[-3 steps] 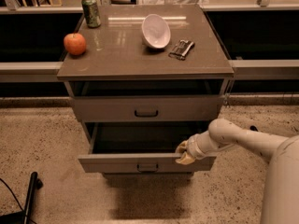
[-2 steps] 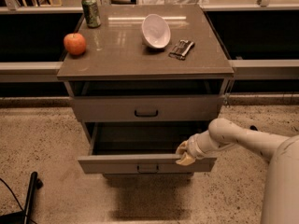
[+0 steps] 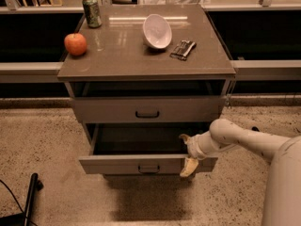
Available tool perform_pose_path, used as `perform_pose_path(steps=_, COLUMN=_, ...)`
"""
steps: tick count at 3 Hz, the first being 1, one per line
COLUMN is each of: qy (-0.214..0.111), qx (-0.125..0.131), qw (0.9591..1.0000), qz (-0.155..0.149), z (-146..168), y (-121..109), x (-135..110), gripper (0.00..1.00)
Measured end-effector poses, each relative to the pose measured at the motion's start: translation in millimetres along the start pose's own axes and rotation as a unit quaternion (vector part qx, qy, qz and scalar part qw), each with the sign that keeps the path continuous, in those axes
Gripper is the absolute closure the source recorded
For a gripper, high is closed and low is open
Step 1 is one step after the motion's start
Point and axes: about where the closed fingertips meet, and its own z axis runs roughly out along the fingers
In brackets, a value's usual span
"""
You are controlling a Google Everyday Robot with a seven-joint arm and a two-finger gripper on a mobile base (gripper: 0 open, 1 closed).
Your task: Open middle drawer
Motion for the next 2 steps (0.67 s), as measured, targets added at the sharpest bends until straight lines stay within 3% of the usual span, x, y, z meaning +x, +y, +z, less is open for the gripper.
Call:
perform_pose_path(steps=1, qy=0.000, qx=0.000, qw=1.0000, qz=0.000, z=0.0, y=0.0, x=0.0, gripper=0.00)
perform_pose_path(steps=2, qy=0.004, qx=-0.025, qw=0.9996, qz=0.016, z=0.6, y=20.3, x=7.4, gripper=0.13)
